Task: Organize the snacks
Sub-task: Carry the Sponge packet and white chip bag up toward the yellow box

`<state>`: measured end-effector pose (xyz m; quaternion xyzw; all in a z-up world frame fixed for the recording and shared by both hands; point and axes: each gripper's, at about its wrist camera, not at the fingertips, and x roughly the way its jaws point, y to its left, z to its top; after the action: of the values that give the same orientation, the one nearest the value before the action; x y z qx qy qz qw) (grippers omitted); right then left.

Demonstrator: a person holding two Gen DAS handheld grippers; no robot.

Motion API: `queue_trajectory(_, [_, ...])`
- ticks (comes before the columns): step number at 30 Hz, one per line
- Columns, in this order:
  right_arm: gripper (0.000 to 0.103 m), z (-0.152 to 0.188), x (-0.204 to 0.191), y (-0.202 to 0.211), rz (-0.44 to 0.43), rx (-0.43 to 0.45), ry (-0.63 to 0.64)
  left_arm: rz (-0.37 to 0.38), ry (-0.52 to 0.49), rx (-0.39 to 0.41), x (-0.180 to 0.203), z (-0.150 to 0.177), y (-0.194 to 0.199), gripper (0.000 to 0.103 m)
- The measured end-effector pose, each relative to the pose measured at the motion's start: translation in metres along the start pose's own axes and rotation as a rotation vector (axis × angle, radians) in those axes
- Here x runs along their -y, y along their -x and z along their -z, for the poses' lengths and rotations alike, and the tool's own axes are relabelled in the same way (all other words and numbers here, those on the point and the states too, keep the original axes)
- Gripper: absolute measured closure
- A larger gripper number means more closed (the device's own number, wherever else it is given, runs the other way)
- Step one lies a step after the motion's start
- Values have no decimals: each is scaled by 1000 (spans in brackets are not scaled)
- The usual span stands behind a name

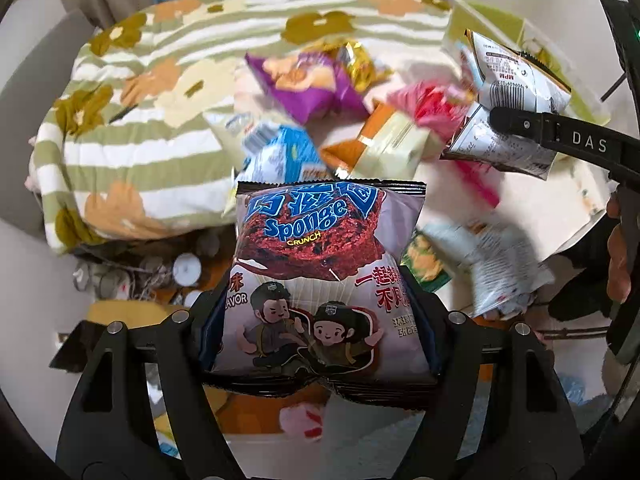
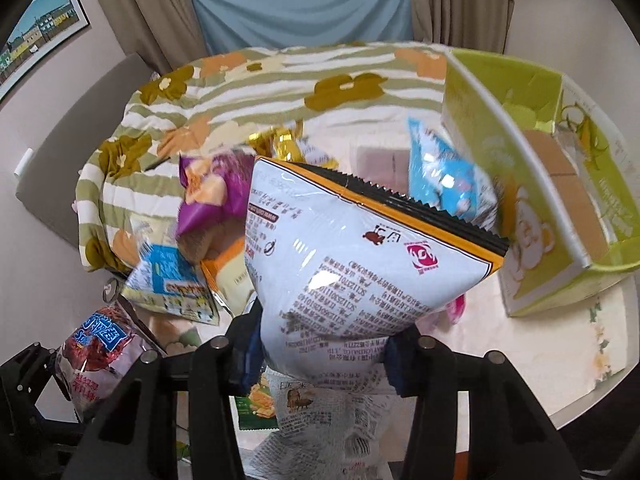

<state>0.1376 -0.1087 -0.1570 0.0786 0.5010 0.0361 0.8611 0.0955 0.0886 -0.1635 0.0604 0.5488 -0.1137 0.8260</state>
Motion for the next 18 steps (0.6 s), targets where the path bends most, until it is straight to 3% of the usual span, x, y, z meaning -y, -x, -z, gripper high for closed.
queue_trajectory(4, [58, -5, 6, 22, 17, 38, -24, 42, -12, 51, 6, -12, 17, 32])
queue_trajectory(9, [58, -17, 21, 51, 12, 86, -50, 41, -35, 125, 24, -37, 36, 32])
queue_trajectory(18, [58, -57, 95, 98, 2, 181, -28, 30, -9, 275, 92, -113, 59, 32])
